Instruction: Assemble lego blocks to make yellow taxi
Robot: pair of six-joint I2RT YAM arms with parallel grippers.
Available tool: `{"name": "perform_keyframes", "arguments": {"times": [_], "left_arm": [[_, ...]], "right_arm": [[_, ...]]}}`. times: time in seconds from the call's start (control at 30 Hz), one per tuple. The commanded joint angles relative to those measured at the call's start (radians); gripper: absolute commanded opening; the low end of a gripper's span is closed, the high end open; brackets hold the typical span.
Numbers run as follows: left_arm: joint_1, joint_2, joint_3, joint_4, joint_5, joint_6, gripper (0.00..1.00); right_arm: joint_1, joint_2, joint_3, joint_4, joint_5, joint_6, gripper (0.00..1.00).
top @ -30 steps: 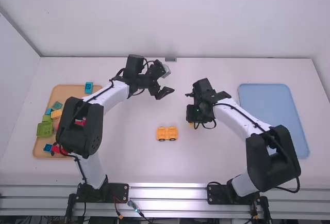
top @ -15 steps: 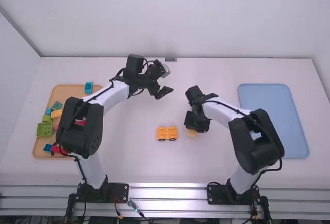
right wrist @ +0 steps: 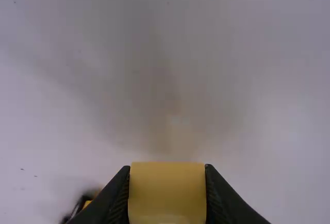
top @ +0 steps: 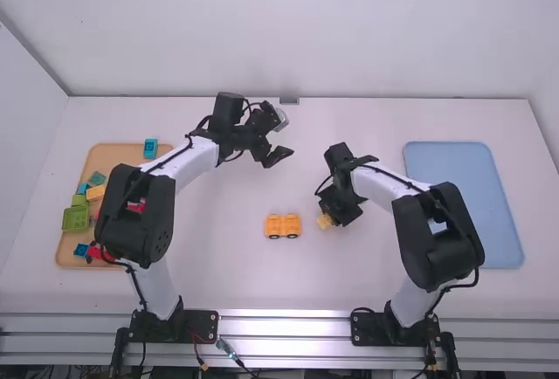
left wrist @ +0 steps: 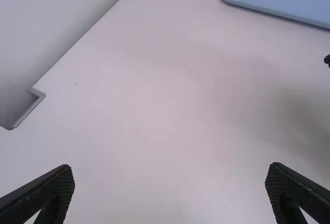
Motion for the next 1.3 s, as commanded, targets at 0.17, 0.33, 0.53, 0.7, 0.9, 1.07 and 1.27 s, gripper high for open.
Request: {"name": "perform_keyframes", "arguments": {"times": [0.17,0.33,0.53,0.7,0.9,1.07,1.27], "left_arm": [[0.005,-0.016,-0.004,-0.014,0.008,0.015,0.99],[0.005,-0.016,-0.004,-0.022,0.008,0.015,0.99],[0.005,-0.016,-0.004,-0.028,-0.044,0.015,0.99],[0.005,-0.016,-0.004,-0.031,-0.067,0.015,0.99],[0.005,-0.016,-0.004,-0.032,-0.067,0.015,0.99],[0.006,-0.016,-0.004,-0.034,-0.067,0.015,0.99],[0.005,-0.016,-0.004,-0.043,-0.068,0.015,0.99]], "right_arm": [[0.035,0.013,0.005,-0.019,0.010,0.352,0.13],[0.034,0.013,0.005,-0.020,0.026,0.435,0.14],[0.033,0.013,-0.060,0.089,0.023,0.437,0.15],[0.021,0.013,-0.127,0.160,-0.008,0.500,0.19],[-0.001,0.012,-0.129,0.137,-0.027,0.494,0.58],[0.000,0.012,-0.129,0.146,-0.014,0.497,0.99],[-0.026,0.006,-0.114,0.145,-0.056,0.420,0.99]]}}
